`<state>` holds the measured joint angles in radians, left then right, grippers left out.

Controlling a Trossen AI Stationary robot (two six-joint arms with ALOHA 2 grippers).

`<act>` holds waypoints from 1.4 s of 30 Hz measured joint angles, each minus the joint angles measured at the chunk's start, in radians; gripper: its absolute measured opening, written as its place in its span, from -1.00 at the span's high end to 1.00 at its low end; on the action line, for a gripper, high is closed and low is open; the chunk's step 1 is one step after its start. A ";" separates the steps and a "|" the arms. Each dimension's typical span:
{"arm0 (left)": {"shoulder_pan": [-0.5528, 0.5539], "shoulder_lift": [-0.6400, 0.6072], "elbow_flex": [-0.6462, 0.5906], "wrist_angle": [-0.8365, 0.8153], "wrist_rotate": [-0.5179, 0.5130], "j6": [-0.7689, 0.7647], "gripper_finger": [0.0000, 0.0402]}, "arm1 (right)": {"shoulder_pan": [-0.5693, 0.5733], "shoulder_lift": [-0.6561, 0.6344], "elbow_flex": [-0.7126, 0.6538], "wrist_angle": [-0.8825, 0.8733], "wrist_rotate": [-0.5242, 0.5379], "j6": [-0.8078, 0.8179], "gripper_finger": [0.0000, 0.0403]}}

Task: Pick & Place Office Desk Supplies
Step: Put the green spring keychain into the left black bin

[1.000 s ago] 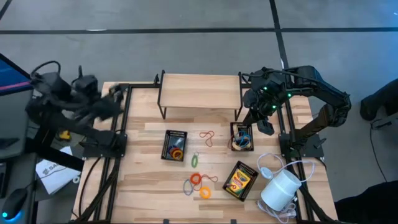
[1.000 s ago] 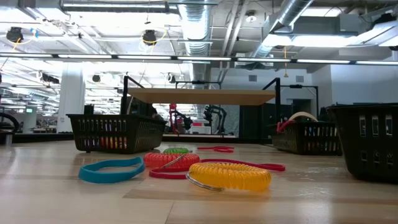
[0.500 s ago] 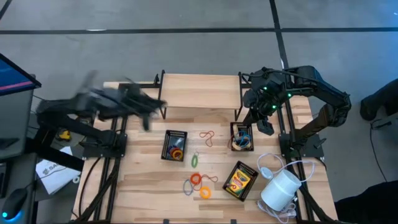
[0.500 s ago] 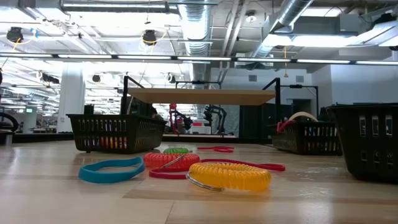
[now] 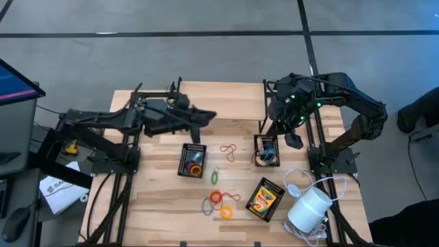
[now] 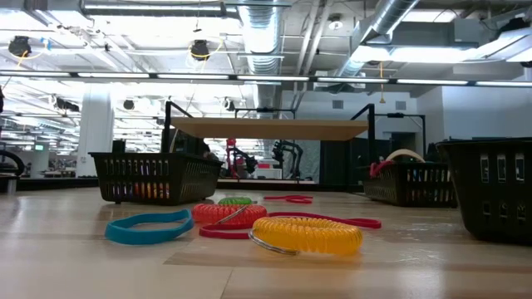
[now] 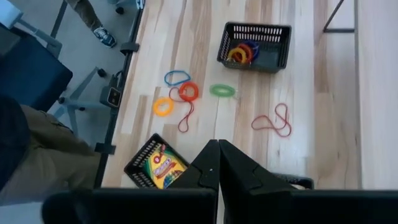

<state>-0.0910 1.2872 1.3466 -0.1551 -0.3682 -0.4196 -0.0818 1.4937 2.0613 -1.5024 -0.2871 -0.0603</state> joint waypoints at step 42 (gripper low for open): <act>0.085 0.441 -0.002 -0.536 0.195 0.889 -0.07 | -0.166 -0.001 -0.021 -0.065 0.261 0.229 0.70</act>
<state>-0.0062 1.7280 1.3449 -0.6916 -0.1731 0.4689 -0.2478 1.4930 2.0407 -1.5676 -0.0261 0.1690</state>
